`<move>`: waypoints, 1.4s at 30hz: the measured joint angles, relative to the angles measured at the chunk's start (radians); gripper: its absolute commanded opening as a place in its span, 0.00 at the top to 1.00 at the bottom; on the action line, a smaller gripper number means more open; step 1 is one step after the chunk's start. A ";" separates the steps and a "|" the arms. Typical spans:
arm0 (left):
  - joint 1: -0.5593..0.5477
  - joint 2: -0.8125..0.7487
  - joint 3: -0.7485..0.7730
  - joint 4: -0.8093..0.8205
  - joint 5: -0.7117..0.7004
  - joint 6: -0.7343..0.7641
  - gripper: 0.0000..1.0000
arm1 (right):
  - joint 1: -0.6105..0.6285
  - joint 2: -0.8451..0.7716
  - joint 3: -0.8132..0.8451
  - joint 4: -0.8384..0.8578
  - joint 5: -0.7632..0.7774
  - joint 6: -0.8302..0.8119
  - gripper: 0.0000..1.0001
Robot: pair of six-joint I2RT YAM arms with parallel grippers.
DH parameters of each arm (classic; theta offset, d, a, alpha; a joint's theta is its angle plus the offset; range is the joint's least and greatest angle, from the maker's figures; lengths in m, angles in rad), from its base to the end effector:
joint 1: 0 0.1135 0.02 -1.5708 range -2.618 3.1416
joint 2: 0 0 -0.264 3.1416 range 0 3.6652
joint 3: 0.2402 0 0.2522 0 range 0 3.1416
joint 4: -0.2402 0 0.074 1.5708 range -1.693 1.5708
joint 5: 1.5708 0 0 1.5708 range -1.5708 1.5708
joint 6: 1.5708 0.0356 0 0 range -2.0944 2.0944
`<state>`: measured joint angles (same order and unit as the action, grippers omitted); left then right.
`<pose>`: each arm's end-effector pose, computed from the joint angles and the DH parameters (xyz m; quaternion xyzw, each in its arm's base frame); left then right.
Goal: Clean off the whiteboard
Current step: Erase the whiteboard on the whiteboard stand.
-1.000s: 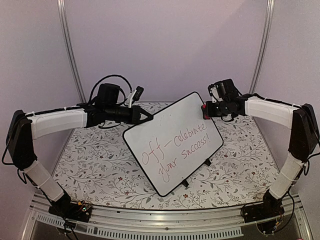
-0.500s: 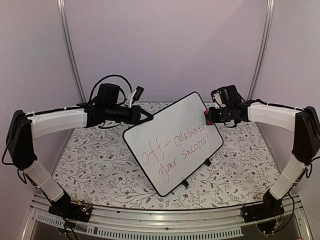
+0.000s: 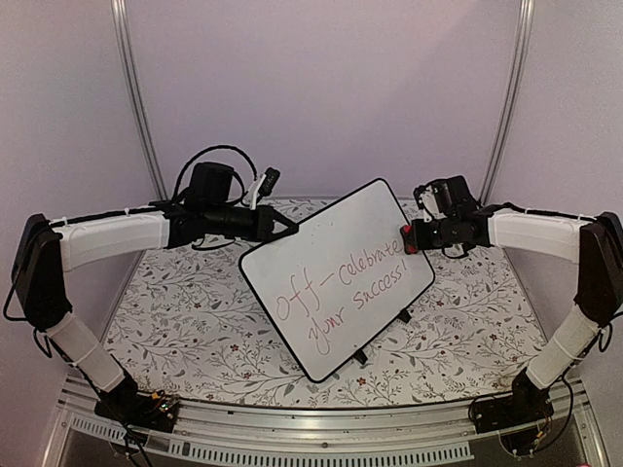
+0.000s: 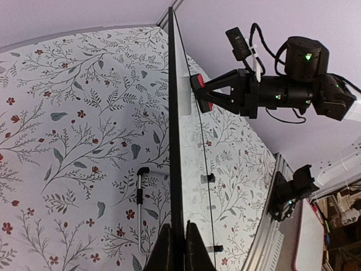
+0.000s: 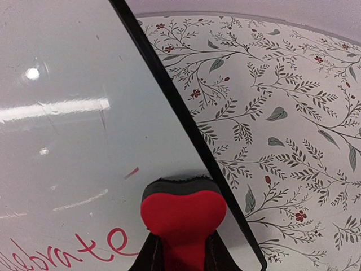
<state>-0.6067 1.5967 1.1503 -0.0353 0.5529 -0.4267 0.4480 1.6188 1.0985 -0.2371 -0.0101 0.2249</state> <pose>0.2901 -0.2241 0.2775 0.2148 0.8068 -0.4492 0.3180 0.3195 0.1540 0.2322 -0.1042 0.9125 0.1350 0.3719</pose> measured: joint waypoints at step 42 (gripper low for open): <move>-0.011 -0.001 0.000 0.016 0.028 0.060 0.74 | 0.077 0.092 0.293 -0.143 0.009 -0.015 0.84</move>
<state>-0.6178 1.5955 1.1503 -0.0189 0.5808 -0.3664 0.5255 1.7111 1.3918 -0.3801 -0.0013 0.2100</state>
